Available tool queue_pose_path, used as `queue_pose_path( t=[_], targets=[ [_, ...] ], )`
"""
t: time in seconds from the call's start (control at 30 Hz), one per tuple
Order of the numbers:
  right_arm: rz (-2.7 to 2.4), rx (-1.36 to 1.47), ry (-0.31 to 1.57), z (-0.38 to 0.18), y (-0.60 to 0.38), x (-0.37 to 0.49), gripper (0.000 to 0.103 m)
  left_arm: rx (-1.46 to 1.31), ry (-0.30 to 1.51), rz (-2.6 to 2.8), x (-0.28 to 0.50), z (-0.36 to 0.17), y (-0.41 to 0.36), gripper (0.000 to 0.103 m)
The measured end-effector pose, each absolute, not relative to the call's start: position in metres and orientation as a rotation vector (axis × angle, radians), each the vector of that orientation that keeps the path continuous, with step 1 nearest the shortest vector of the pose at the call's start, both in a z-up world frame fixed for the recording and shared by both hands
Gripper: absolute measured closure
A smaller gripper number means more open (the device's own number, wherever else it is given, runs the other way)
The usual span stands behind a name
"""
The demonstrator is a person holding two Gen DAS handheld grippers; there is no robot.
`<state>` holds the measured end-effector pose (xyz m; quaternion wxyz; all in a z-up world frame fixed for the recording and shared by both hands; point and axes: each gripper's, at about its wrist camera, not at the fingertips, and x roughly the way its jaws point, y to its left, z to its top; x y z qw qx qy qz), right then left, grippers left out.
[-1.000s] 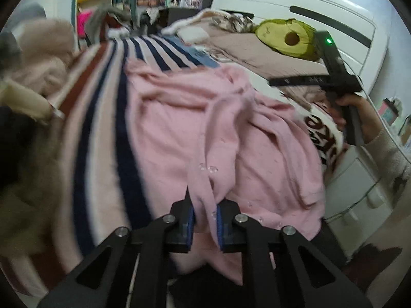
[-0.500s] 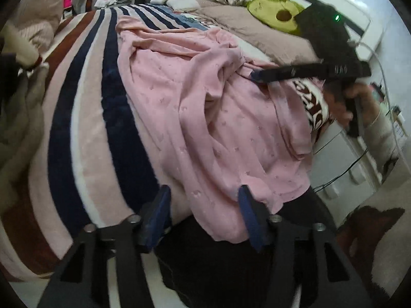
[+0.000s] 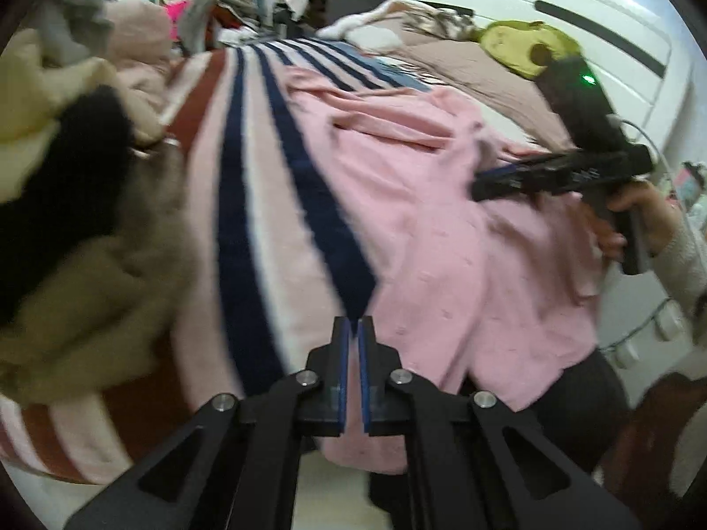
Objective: Fold small clothes
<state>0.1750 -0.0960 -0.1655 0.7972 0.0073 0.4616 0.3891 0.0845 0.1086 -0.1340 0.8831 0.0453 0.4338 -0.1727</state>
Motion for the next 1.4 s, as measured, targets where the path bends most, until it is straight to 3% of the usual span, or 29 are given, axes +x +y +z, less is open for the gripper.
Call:
queue_pose_path(
  t=[0.13, 0.2, 0.23, 0.27, 0.33, 0.5, 0.63, 0.83, 1.1, 1.13, 1.17, 1.23, 1.4],
  targets=[
    [0.825, 0.032, 0.998, -0.165, -0.103, 0.174, 0.056, 0.016, 0.916, -0.409, 0.083, -0.138, 0.115, 0.1],
    [0.817, 0.028, 0.997, -0.164, -0.104, 0.172, 0.056, 0.039, 0.921, -0.403, 0.081, -0.143, 0.11, 0.092],
    [0.81, 0.018, 0.994, -0.163, -0.106, 0.17, 0.056, 0.053, 0.918, -0.395, 0.078, -0.145, 0.109, 0.081],
    [0.8, 0.003, 0.986, -0.16, -0.109, 0.166, 0.056, 0.056, 0.913, -0.391, 0.076, -0.146, 0.108, 0.063],
    [0.781, -0.009, 0.966, -0.154, -0.12, 0.158, 0.056, 0.02, 0.897, -0.422, 0.07, -0.146, 0.106, 0.047],
    [0.694, 0.044, 0.921, -0.141, -0.174, 0.123, 0.051, -0.058, 0.921, -0.56, 0.051, -0.152, 0.085, 0.046],
    [0.631, 0.092, 0.948, -0.151, -0.214, 0.085, 0.038, -0.13, 0.997, -0.632, 0.042, -0.174, 0.061, 0.045],
    [0.564, 0.145, 1.039, -0.194, -0.249, 0.041, 0.035, -0.141, 1.042, -0.608, 0.048, -0.203, 0.029, 0.04],
    [0.73, 0.324, 1.131, -0.257, -0.245, 0.041, 0.036, -0.201, 1.069, -0.604, 0.073, -0.21, 0.012, 0.042],
    [0.742, 0.331, 1.129, -0.259, -0.244, 0.04, 0.037, -0.196, 1.072, -0.598, 0.072, -0.21, 0.012, 0.049],
    [0.763, 0.342, 1.121, -0.261, -0.241, 0.042, 0.04, -0.189, 1.075, -0.589, 0.072, -0.211, 0.012, 0.064],
    [0.801, 0.36, 1.116, -0.262, -0.238, 0.043, 0.057, -0.205, 1.089, -0.586, 0.073, -0.212, 0.014, 0.084],
    [0.888, 0.362, 1.091, -0.253, -0.224, 0.039, 0.092, -0.209, 1.059, -0.614, 0.066, -0.201, 0.014, 0.09]
  ],
)
